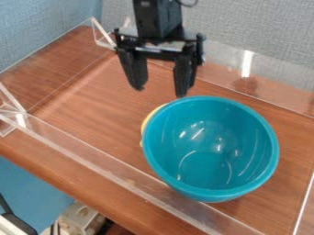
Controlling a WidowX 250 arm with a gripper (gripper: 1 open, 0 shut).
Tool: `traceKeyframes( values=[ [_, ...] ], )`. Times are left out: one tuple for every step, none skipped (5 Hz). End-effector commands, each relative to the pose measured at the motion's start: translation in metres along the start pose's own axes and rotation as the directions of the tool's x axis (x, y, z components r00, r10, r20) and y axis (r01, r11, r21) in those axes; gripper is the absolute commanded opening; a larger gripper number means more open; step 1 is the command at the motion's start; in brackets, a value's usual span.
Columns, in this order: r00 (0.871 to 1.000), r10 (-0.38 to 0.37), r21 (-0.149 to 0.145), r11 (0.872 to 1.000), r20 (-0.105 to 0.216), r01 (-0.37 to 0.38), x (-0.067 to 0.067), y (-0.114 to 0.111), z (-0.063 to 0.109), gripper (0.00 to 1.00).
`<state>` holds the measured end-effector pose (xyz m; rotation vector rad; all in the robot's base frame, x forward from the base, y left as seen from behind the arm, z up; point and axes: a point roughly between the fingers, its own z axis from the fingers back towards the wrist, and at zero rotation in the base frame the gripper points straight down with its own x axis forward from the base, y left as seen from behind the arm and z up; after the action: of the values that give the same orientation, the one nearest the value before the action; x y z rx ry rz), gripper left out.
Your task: Put the yellow object in the blue bowl
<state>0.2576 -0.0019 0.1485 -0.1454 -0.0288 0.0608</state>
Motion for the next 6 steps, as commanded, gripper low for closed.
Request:
traceKeyframes(
  values=[
    [0.993,-0.095,0.02,0.995,0.075,0.094,0.007,0.004,0.03,1.0],
    [0.995,-0.033,0.036,0.999,0.092,0.03,0.001,0.002,0.038,1.0],
    [0.996,0.019,0.037,0.999,0.087,-0.022,-0.007,-0.002,0.037,1.0],
    [0.998,-0.002,0.037,0.999,0.063,-0.001,-0.005,-0.004,0.028,1.0],
    [0.999,-0.022,0.039,0.999,0.039,0.021,-0.002,-0.004,0.018,1.0],
    [0.998,-0.048,0.041,0.998,0.028,0.047,-0.001,-0.006,0.009,1.0]
  ],
)
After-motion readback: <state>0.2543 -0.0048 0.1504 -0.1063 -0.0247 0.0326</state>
